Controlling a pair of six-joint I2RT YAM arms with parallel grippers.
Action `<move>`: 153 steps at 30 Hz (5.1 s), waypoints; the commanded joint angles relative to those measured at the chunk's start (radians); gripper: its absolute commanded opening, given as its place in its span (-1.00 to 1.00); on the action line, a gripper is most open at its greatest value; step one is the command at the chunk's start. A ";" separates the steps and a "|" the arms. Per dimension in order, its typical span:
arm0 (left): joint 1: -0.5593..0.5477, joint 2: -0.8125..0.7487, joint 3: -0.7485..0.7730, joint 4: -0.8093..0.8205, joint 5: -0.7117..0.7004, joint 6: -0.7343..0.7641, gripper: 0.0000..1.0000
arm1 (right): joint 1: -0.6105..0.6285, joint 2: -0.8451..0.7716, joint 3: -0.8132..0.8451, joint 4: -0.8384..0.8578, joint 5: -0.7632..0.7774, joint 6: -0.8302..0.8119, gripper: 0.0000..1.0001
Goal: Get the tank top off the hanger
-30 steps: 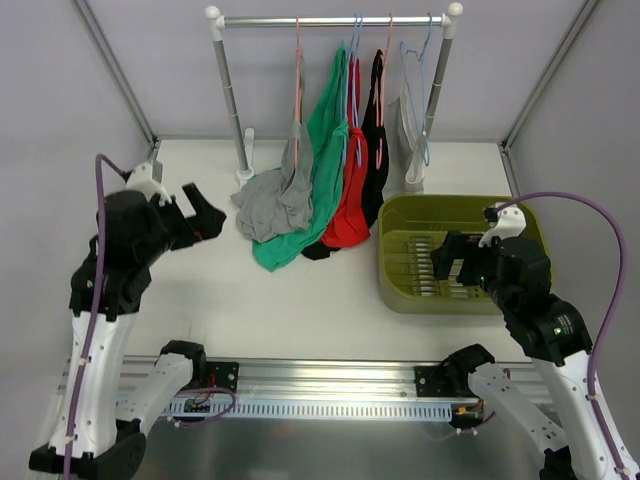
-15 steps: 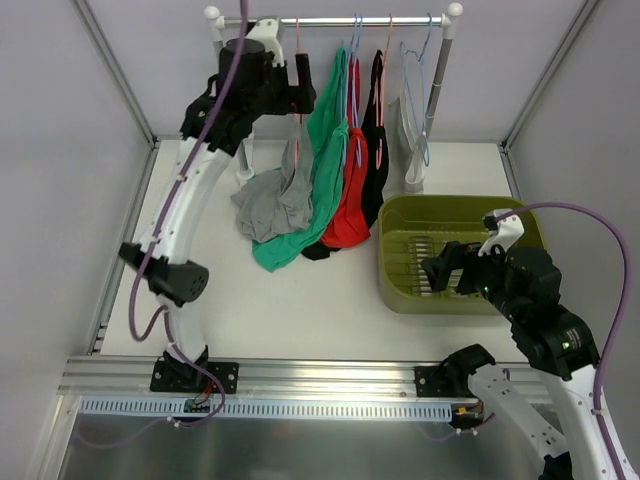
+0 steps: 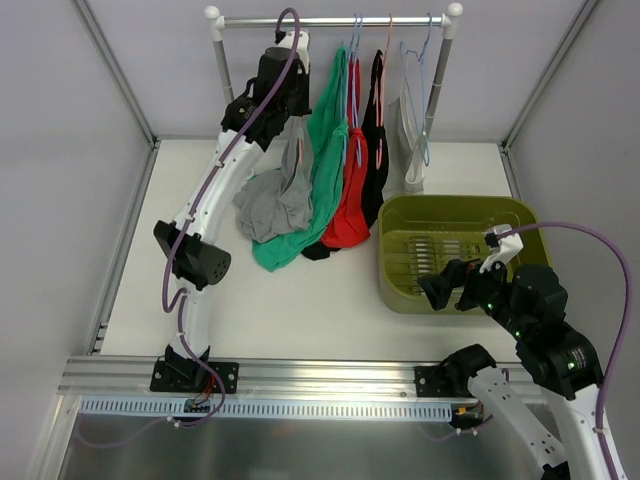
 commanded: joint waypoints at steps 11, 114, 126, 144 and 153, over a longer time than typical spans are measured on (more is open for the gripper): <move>-0.051 -0.124 0.009 0.106 -0.087 0.067 -1.00 | 0.005 0.022 -0.008 0.026 -0.015 0.003 0.99; -0.049 -1.385 -1.083 0.312 0.786 -0.284 -1.00 | 0.352 0.582 0.138 0.644 -0.162 0.132 -0.99; -0.049 -1.284 -1.507 1.485 0.682 -0.218 -1.00 | 0.487 0.366 -0.051 0.596 -0.348 0.151 -0.99; -0.049 -1.446 -1.511 0.905 0.154 -0.178 -1.00 | 0.723 0.766 -0.028 0.606 -0.015 0.175 0.66; -0.051 -1.473 -1.544 0.468 -0.096 -0.373 -1.00 | 0.724 0.581 -0.077 0.504 0.192 0.137 0.99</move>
